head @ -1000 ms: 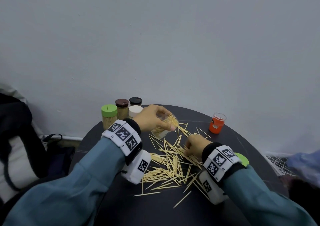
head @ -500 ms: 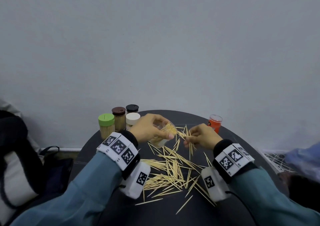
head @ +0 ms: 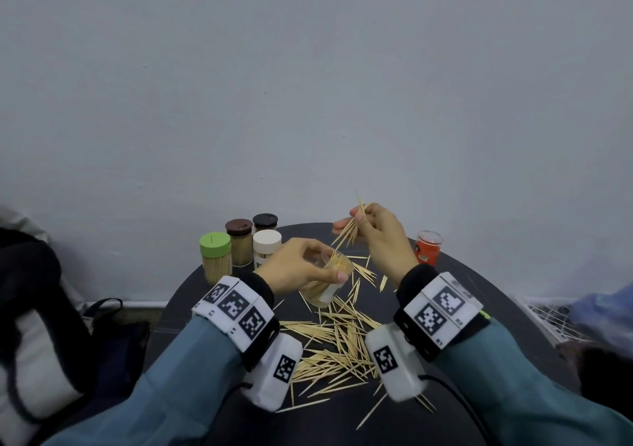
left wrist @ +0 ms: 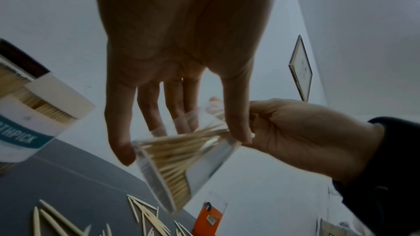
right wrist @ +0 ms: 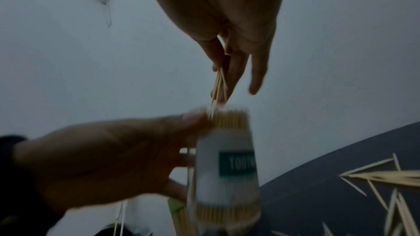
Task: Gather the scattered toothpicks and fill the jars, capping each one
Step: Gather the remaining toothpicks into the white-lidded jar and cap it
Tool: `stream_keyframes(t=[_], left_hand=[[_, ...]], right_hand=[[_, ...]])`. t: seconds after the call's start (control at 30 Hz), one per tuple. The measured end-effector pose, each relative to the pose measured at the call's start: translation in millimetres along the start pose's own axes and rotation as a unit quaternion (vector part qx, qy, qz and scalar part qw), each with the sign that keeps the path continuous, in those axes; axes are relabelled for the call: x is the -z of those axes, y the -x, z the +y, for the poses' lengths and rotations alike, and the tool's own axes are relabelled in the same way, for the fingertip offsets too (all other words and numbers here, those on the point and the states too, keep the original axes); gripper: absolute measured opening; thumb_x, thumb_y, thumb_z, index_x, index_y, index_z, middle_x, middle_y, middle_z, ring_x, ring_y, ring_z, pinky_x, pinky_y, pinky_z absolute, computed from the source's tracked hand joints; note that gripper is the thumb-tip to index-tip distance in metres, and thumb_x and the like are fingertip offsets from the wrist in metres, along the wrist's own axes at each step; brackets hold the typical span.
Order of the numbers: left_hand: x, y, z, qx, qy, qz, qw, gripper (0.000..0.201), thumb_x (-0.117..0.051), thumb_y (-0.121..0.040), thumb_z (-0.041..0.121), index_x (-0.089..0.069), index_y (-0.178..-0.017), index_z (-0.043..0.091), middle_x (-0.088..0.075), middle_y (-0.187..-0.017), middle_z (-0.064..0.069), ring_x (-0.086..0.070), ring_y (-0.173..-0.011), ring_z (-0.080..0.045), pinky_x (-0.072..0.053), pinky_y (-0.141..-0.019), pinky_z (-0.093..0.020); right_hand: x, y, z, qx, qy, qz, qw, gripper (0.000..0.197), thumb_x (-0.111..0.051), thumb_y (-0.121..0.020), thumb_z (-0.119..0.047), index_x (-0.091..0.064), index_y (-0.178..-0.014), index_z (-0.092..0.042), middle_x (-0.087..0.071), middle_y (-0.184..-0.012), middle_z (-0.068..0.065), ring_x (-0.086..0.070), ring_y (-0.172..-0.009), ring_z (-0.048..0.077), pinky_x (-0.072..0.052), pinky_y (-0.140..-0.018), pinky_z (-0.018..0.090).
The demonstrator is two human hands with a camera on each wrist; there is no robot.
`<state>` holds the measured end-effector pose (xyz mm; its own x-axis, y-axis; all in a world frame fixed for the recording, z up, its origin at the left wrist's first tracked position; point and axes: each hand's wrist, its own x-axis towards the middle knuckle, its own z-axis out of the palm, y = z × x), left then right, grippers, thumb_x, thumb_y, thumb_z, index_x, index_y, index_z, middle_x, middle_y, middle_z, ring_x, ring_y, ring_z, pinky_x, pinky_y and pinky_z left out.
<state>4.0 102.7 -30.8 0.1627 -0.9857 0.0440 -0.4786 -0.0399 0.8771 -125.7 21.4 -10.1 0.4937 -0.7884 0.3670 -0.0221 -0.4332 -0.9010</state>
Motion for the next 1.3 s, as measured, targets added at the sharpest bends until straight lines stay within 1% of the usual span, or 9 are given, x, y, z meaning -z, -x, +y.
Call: stream_keyframes(t=[0.17,0.33,0.43,0.53,0.73,0.9,0.97,1.2,1.3], left_hand=[[1.6,0.0,-2.5,-0.015,0.037,0.026,0.999,0.041,-0.076,-0.076,0.021,-0.062,-0.114,0.012,-0.062,-0.087,0.01,-0.056,-0.079,0.002,-0.039,-0.06,-0.011],[2.5,-0.4,-2.7,-0.019,0.052,0.034,0.998,0.04,-0.075,-0.077,0.022,-0.063,-0.113,0.012,-0.064,-0.09,0.008,-0.057,-0.083,0.001,-0.04,-0.063,-0.013],[3.1,0.4,-3.3,-0.02,0.059,0.04,0.997,0.04,-0.076,-0.076,0.023,-0.063,-0.112,0.013,-0.065,-0.093,0.007,-0.058,-0.088,-0.002,-0.042,-0.069,-0.018],[3.3,0.9,-4.7,-0.017,0.065,0.045,0.997,0.038,-0.076,-0.075,0.022,-0.064,-0.11,0.011,-0.066,-0.098,0.002,-0.059,-0.094,-0.008,-0.042,-0.071,-0.02],[4.4,2.3,-4.4,-0.018,0.056,0.045,0.997,0.042,-0.077,-0.074,0.024,-0.062,-0.113,0.015,-0.063,-0.096,0.01,-0.056,-0.092,-0.004,-0.043,-0.073,-0.021],[5.0,2.2,-3.5,-0.029,0.039,0.017,0.999,0.047,-0.078,-0.072,0.023,-0.062,-0.116,0.016,-0.064,-0.099,0.005,-0.058,-0.096,-0.011,-0.044,-0.083,-0.026],[6.0,2.1,-4.3,-0.028,0.031,0.019,0.999,0.052,-0.079,-0.07,0.025,-0.061,-0.118,0.014,-0.065,-0.104,0.001,-0.059,-0.101,-0.014,-0.046,-0.09,-0.03],[9.0,2.3,-5.6,-0.021,0.034,0.044,0.998,0.051,-0.08,-0.069,0.026,-0.063,-0.117,0.017,-0.064,-0.099,0.006,-0.058,-0.099,-0.011,-0.046,-0.088,-0.029],[13.3,3.1,-5.2,-0.016,0.036,0.069,0.997,0.051,-0.08,-0.07,0.023,-0.062,-0.118,0.014,-0.064,-0.107,0.001,-0.057,-0.102,-0.012,-0.046,-0.092,-0.03]], right_hand=[[-18.9,14.0,16.4,-0.036,-0.022,-0.046,0.998,0.021,-0.029,-0.102,-0.015,-0.047,-0.092,-0.016,-0.064,-0.106,0.002,-0.063,-0.092,0.009,-0.049,-0.072,0.014],[-19.8,19.2,17.1,-0.05,-0.091,-0.071,0.992,0.02,-0.026,-0.102,-0.013,-0.045,-0.105,-0.007,-0.055,-0.123,0.001,-0.055,-0.096,-0.001,-0.044,-0.065,0.0],[-19.1,18.3,17.4,-0.032,-0.058,-0.062,0.996,0.027,-0.026,-0.102,-0.011,-0.053,-0.103,-0.01,-0.055,-0.126,0.002,-0.051,-0.114,0.008,-0.041,-0.074,-0.002],[-19.5,20.5,19.8,-0.022,-0.017,-0.092,0.995,0.032,-0.028,-0.101,-0.01,-0.055,-0.116,-0.003,-0.053,-0.125,0.002,-0.048,-0.117,0.007,-0.038,-0.078,-0.003],[-12.5,20.3,15.9,-0.028,0.024,-0.058,0.998,0.038,-0.028,-0.101,-0.029,-0.047,-0.134,-0.022,-0.045,-0.139,-0.007,-0.036,-0.12,-0.002,-0.029,-0.092,0.012],[-15.3,18.9,20.8,-0.083,0.029,-0.101,0.991,0.036,-0.033,-0.101,-0.019,-0.045,-0.135,-0.017,-0.046,-0.138,0.001,-0.042,-0.123,0.009,-0.036,-0.08,0.006],[-16.4,20.6,24.5,-0.096,0.035,-0.108,0.989,0.035,-0.035,-0.1,-0.019,-0.046,-0.133,-0.015,-0.049,-0.134,0.004,-0.045,-0.121,0.013,-0.037,-0.082,0.012],[-1.4,10.1,35.8,-0.127,0.088,-0.065,0.986,0.034,-0.034,-0.1,-0.029,-0.05,-0.126,-0.015,-0.051,-0.132,0.004,-0.044,-0.125,0.017,-0.032,-0.102,0.029],[4.3,9.5,38.7,-0.15,0.219,-0.185,0.946,0.042,-0.048,-0.095,-0.029,-0.044,-0.132,-0.01,-0.048,-0.137,0.006,-0.044,-0.125,0.017,-0.032,-0.101,0.025]])
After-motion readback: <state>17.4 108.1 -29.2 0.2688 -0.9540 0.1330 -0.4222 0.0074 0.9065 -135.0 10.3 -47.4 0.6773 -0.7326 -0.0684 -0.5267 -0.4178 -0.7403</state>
